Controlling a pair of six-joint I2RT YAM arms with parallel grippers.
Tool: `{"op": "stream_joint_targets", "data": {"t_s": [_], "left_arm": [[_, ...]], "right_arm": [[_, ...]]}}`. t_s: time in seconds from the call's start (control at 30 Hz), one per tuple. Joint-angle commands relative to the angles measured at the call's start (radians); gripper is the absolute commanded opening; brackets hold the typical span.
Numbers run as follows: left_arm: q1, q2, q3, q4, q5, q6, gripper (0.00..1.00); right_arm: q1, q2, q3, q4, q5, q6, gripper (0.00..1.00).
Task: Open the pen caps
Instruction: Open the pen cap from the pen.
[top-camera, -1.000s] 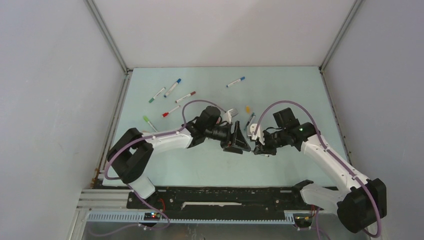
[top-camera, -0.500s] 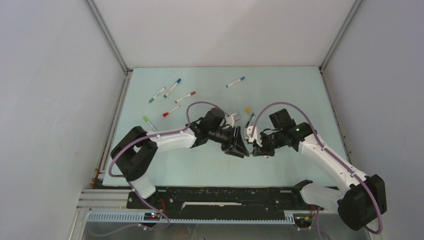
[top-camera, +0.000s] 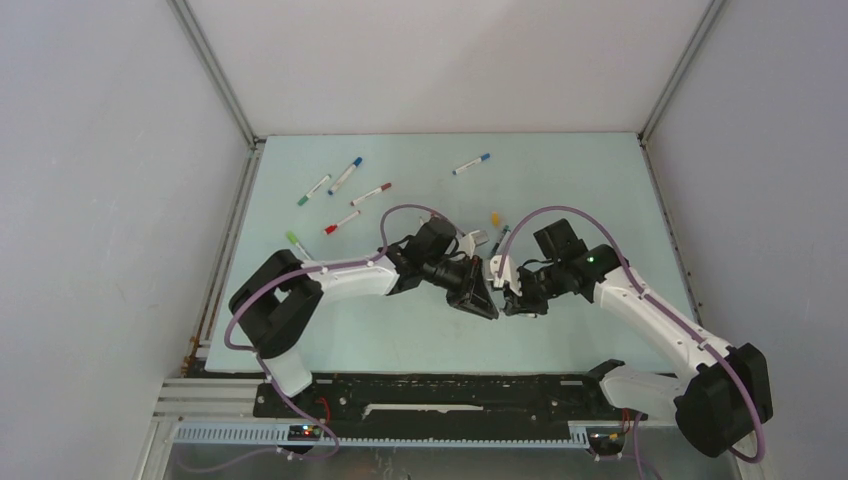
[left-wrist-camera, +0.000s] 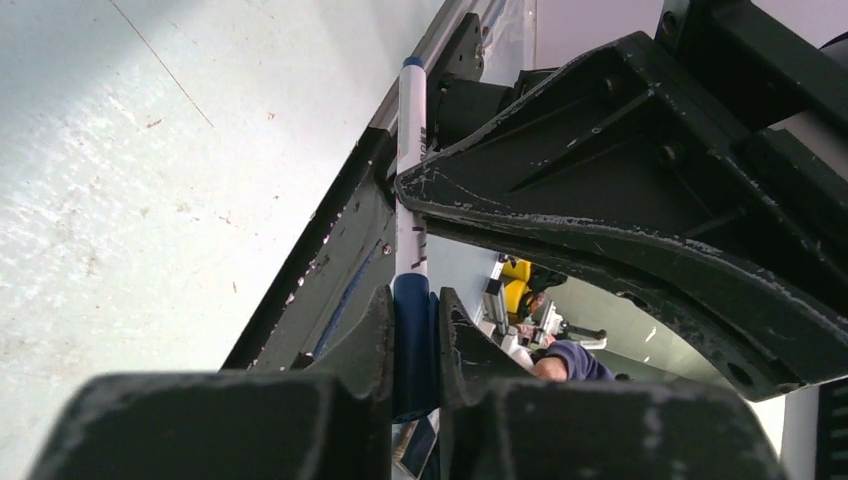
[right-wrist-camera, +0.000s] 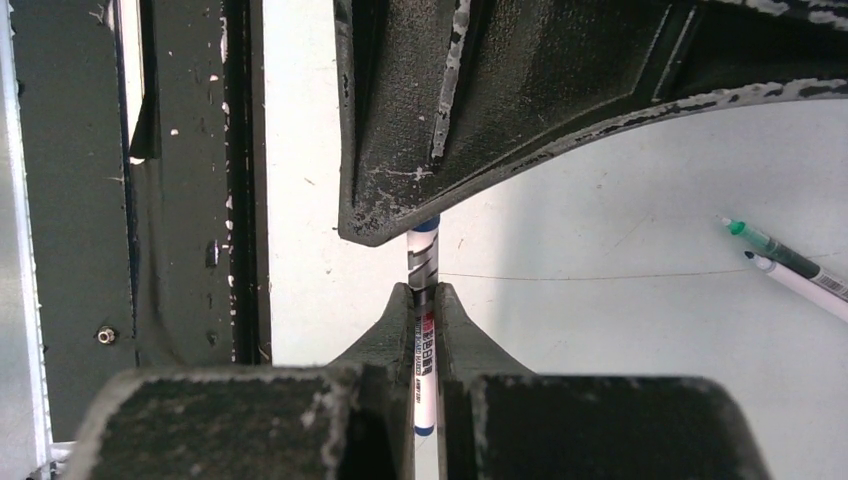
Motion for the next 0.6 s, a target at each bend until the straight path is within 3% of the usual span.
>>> {"op": "stream_joint_targets", "data": {"t_s": [0.0, 0.07, 0.27, 0.37, 0.57], "left_arm": [[-0.012, 0.0, 0.062, 0.011, 0.035, 0.023, 0.04], [-0.012, -0.006, 0.059, 0.005, 0.028, 0.03, 0.0], [-0.012, -0.066, 0.019, 0.0, -0.035, 0.054, 0.0], [-0.012, -0.115, -0.024, 0.045, -0.093, 0.056, 0.0], [-0.026, -0.242, -0.126, 0.232, -0.295, 0.037, 0.0]], "right_arm": [[0.006, 0.003, 0.002, 0.026, 0.001, 0.003, 0.0], [0.007, 0.002, 0.002, 0.031, 0.003, 0.012, 0.02], [-0.064, -0.019, 0.042, 0.006, -0.06, 0.068, 0.37], [-0.168, -0.077, 0.061, -0.028, -0.201, 0.077, 0.52], [-0.416, -0.183, 0.073, -0.053, -0.572, 0.134, 0.63]]}}
